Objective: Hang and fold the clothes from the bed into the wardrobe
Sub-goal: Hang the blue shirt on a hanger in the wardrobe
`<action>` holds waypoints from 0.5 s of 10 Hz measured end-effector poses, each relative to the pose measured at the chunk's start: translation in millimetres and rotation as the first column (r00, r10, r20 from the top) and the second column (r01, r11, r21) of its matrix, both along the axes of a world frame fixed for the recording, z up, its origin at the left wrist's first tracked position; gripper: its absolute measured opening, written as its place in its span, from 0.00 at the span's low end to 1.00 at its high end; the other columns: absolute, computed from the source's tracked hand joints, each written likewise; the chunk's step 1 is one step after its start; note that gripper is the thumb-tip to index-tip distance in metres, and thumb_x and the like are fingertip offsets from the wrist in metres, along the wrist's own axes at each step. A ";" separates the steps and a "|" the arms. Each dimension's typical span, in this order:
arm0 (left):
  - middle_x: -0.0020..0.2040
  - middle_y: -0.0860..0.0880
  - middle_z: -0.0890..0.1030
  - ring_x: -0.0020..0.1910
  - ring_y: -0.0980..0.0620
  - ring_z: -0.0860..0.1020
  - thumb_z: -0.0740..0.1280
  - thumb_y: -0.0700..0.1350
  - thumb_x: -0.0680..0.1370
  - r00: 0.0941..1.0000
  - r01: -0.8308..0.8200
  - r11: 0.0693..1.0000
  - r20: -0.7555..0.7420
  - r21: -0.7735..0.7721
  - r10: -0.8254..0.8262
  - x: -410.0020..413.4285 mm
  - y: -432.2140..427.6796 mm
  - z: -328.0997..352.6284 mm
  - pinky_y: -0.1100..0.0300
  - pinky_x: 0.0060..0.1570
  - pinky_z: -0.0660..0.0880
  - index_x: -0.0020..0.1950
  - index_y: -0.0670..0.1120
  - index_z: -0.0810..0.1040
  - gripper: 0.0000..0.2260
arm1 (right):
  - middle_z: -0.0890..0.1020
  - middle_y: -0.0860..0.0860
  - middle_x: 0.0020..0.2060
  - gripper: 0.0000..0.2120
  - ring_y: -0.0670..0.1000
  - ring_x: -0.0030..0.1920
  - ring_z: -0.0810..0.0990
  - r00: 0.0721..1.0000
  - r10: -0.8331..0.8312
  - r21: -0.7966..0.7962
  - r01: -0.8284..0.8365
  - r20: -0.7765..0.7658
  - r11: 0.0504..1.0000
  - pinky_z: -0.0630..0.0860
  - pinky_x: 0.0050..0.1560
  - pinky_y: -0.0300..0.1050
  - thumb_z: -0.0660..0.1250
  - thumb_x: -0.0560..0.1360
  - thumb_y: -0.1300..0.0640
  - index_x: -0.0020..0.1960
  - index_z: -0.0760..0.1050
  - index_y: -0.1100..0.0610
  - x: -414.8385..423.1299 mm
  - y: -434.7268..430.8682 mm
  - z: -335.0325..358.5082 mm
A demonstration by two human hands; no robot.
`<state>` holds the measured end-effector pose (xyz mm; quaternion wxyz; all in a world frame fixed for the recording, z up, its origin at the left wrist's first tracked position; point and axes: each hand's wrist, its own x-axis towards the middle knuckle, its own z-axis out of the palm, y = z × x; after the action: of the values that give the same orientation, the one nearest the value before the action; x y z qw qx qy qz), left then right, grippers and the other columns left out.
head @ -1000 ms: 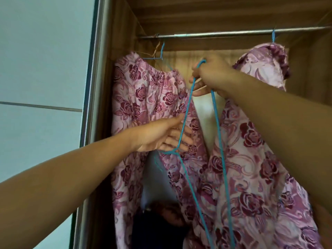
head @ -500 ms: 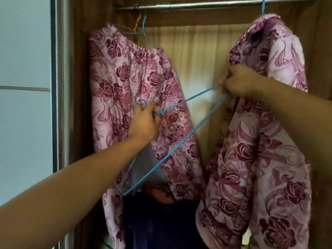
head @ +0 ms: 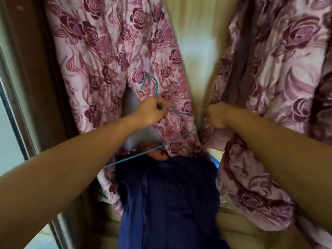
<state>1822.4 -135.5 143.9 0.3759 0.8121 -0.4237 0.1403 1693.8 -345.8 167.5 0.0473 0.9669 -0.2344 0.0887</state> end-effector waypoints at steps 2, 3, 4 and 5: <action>0.52 0.38 0.84 0.46 0.49 0.76 0.66 0.31 0.78 0.997 0.014 0.995 -0.079 0.099 -0.006 11.3 0.5 -50.1 0.64 0.46 0.72 0.53 0.35 0.84 0.08 | 0.80 0.60 0.61 0.18 0.60 0.59 0.80 0.970 0.103 0.144 -0.073 -0.218 0.987 0.76 0.62 0.53 0.62 0.81 0.49 0.65 0.77 0.57 43.6 -11.2 -108.4; 0.50 0.43 0.84 0.47 0.52 0.77 0.66 0.32 0.78 0.990 0.007 0.988 -0.141 0.152 0.015 21.4 -2.7 -75.1 0.62 0.47 0.72 0.52 0.37 0.84 0.08 | 0.73 0.60 0.70 0.26 0.60 0.65 0.75 0.919 0.139 0.191 -0.071 -0.370 0.979 0.71 0.67 0.50 0.62 0.82 0.46 0.75 0.68 0.58 54.0 -23.6 -150.4; 0.41 0.52 0.81 0.39 0.57 0.75 0.67 0.33 0.78 0.986 -0.025 0.978 -0.155 0.205 0.057 31.0 -6.3 -98.4 0.74 0.38 0.67 0.50 0.41 0.85 0.08 | 0.69 0.57 0.74 0.35 0.59 0.70 0.70 0.915 0.147 0.296 -0.032 -0.375 0.955 0.67 0.72 0.50 0.67 0.78 0.41 0.79 0.62 0.55 57.6 -38.7 -190.7; 0.38 0.55 0.78 0.35 0.62 0.72 0.66 0.33 0.78 0.971 -0.057 0.970 -0.211 0.236 0.109 39.0 -10.7 -114.2 0.78 0.32 0.65 0.48 0.43 0.85 0.09 | 0.65 0.55 0.77 0.39 0.58 0.74 0.65 0.922 0.217 0.418 -0.068 -0.320 0.906 0.62 0.75 0.48 0.70 0.76 0.39 0.80 0.58 0.51 64.4 -46.6 -219.1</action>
<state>1861.4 -146.2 29.8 0.3188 0.8776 -0.3577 0.0146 1758.2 -392.3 -51.7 -0.1154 0.9705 -0.1623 -0.1360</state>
